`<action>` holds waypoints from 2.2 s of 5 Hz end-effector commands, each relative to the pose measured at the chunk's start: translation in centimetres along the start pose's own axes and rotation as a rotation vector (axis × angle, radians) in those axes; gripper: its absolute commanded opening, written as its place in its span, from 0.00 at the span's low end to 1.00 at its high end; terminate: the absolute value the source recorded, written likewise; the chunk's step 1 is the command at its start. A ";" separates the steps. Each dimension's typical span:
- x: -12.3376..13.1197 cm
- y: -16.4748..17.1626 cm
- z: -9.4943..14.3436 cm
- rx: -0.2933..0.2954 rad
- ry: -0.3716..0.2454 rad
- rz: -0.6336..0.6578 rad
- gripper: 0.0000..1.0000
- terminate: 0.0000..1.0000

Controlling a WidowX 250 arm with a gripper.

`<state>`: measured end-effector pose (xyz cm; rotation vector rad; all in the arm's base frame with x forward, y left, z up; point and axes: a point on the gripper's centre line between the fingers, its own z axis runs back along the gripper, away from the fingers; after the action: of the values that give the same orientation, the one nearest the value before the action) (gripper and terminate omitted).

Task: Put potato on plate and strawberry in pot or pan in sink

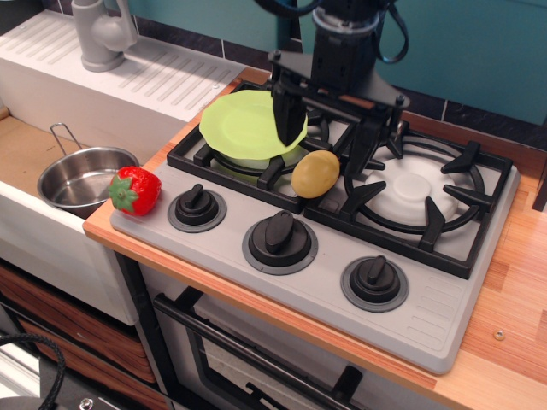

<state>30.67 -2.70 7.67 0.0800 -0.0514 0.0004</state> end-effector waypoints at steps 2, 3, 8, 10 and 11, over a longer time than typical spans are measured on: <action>1.1 -0.4 -2.3 -0.011 -0.118 -0.026 1.00 0.00; 1.1 -0.1 -2.7 -0.011 -0.152 -0.041 1.00 0.00; 0.7 0.4 -1.0 -0.058 -0.177 -0.053 0.00 0.00; 2.0 0.5 2.8 -0.034 -0.053 -0.048 0.00 0.00; 3.1 1.2 3.2 -0.013 -0.048 -0.065 0.00 0.00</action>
<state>32.91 -1.88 9.66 0.0672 -0.0492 -0.0734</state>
